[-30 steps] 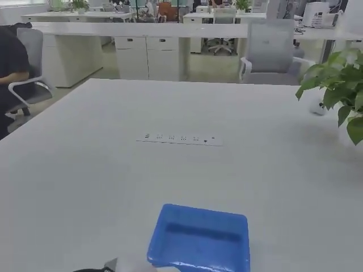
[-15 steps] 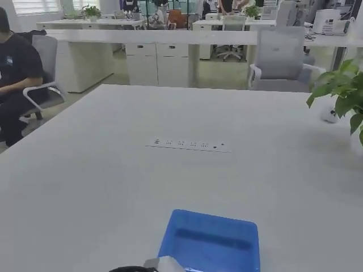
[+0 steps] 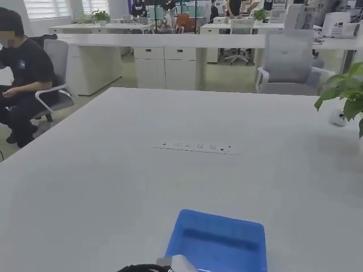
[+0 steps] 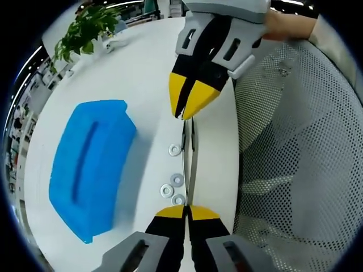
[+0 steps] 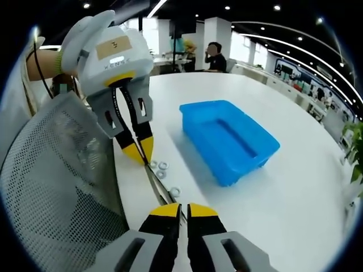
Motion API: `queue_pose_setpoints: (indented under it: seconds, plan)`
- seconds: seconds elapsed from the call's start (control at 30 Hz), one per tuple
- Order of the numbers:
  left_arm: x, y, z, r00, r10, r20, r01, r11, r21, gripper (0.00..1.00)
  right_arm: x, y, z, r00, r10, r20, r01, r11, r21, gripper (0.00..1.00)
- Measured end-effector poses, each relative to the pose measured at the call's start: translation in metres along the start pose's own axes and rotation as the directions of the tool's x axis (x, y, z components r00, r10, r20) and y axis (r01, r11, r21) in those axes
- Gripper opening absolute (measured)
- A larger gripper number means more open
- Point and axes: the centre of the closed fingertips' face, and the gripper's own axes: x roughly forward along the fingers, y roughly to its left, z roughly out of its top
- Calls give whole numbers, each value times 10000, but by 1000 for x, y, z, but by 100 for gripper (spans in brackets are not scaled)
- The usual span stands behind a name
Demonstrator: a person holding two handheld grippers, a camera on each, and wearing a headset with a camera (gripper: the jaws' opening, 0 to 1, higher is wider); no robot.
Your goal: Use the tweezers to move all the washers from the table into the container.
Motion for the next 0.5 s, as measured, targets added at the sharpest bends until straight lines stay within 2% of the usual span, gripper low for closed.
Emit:
queue_pose_setpoints:
  seconds: [0.1,0.23,0.3,0.33,0.43,0.5]
  plan:
    - [0,0,0,9997,103,-210,-94,9992,386,0,-1,-2,1,10000,-65,46,64,10000,40,1]
    - [0,1,0,9999,27,-156,-25,9999,141,0,-3,-6,1,9996,-265,59,265,9996,-47,0]
    - [0,0,0,9996,-71,-280,82,9991,408,0,-7,-14,0,9973,-725,-106,714,9940,-828,0]
    - [0,-1,0,9995,-68,-313,81,9991,408,0,-7,-16,-2,9951,-952,-264,923,9913,-940,0]
    - [-1,-6,0,9991,-216,-357,227,9993,296,0,-7,-12,-1,9978,-647,-132,636,9954,-719,0]
    - [-3,-10,-1,9995,-215,-217,219,9996,181,0,-7,-13,-1,9974,-711,-121,701,9951,-694,0]
